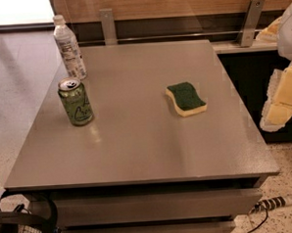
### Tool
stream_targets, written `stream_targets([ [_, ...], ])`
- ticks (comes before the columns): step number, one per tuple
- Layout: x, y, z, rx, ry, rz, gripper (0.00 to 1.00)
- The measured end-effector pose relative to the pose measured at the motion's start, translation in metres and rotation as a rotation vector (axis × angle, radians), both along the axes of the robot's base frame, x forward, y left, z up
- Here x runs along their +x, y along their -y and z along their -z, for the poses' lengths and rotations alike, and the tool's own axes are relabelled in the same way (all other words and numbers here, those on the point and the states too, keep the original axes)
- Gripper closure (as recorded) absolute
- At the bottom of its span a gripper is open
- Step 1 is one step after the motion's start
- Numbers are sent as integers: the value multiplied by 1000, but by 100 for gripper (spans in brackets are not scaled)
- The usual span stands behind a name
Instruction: Knock green can over
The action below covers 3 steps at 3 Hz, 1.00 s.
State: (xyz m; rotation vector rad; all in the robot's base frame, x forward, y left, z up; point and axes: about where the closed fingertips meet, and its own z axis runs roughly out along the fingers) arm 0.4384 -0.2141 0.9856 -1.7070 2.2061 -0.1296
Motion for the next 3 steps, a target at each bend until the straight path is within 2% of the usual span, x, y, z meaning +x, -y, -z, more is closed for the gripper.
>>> stream_targets([
  [1,0,0,0,0,0,0,0],
  [2,16,-19,-1,93,-15,-19,0],
  [3,27,-47,-4,258,-5,-44,0],
])
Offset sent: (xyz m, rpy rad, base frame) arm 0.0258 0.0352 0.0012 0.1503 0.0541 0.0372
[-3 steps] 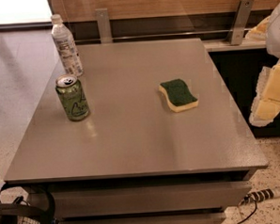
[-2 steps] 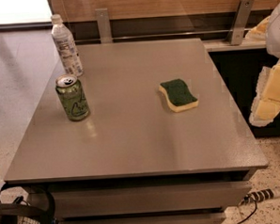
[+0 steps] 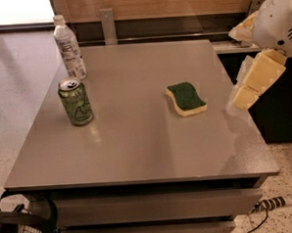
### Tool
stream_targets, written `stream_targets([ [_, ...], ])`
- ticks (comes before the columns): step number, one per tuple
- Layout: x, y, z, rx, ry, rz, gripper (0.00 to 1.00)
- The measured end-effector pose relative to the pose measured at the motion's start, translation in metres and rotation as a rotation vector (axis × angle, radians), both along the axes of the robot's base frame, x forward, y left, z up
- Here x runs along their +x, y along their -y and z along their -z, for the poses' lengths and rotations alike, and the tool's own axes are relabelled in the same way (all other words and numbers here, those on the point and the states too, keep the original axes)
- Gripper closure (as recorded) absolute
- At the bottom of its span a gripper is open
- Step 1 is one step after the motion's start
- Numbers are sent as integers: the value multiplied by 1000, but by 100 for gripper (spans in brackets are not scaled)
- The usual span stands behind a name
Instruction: Knock green can over
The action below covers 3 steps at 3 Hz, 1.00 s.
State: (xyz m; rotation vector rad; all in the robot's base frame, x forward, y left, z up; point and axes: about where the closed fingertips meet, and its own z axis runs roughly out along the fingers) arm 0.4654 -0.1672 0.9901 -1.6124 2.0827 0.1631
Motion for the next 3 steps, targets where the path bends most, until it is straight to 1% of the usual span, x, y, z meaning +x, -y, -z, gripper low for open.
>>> stream_targets([
  [1,9,-35,18,180,1,-62,0],
  [2,17,-92,29,390,65,-157,0],
  [3,19,-144,23,564,121,-231,0],
])
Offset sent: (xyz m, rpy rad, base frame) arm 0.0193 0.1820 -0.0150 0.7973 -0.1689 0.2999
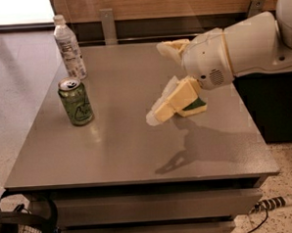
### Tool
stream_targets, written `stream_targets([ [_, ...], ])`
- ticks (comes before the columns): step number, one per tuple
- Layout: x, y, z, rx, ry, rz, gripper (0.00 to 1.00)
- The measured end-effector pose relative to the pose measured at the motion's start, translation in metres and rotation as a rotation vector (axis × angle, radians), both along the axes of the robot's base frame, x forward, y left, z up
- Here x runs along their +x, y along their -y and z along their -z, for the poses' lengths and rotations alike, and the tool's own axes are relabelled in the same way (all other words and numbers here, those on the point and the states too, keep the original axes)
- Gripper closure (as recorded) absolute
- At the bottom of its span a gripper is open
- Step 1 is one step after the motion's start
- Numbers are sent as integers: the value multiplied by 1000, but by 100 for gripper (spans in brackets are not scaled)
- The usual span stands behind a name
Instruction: Knock green can over
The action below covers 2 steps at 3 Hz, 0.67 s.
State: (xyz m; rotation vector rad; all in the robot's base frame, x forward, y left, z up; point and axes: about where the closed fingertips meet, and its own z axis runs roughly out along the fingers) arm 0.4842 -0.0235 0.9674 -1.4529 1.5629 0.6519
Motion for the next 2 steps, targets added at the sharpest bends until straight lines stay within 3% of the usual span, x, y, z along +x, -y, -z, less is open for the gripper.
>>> stream_targets([
  [1,-2,-15,-8,35,18,-22,0],
  [2,-2,-14,-7,30,17,-21,0],
])
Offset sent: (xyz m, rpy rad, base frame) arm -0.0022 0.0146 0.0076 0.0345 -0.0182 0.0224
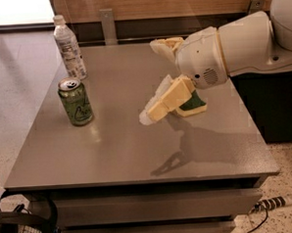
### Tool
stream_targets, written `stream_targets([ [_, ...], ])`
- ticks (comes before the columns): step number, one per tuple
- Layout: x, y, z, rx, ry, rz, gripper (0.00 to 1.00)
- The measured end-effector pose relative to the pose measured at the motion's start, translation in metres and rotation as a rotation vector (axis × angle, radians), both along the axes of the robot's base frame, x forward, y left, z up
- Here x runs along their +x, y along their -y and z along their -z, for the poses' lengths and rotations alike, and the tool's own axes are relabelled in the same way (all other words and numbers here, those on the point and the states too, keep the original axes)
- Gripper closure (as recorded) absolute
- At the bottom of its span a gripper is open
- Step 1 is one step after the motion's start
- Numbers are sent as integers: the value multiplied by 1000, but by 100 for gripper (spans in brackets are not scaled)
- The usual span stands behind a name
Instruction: Knock green can over
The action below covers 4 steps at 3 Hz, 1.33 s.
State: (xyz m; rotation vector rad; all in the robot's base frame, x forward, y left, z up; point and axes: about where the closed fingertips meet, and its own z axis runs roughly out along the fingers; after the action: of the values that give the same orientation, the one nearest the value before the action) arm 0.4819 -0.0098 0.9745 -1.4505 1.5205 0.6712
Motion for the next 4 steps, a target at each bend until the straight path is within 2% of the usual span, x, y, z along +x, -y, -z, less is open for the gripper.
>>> stream_targets([
  [1,7,-7,3,17,0,-2,0],
  [2,25,-15,10,78,6,15,0],
  [3,50,-35,22,165,9,34,0],
  [4,72,-58,30,225,14,63,0],
])
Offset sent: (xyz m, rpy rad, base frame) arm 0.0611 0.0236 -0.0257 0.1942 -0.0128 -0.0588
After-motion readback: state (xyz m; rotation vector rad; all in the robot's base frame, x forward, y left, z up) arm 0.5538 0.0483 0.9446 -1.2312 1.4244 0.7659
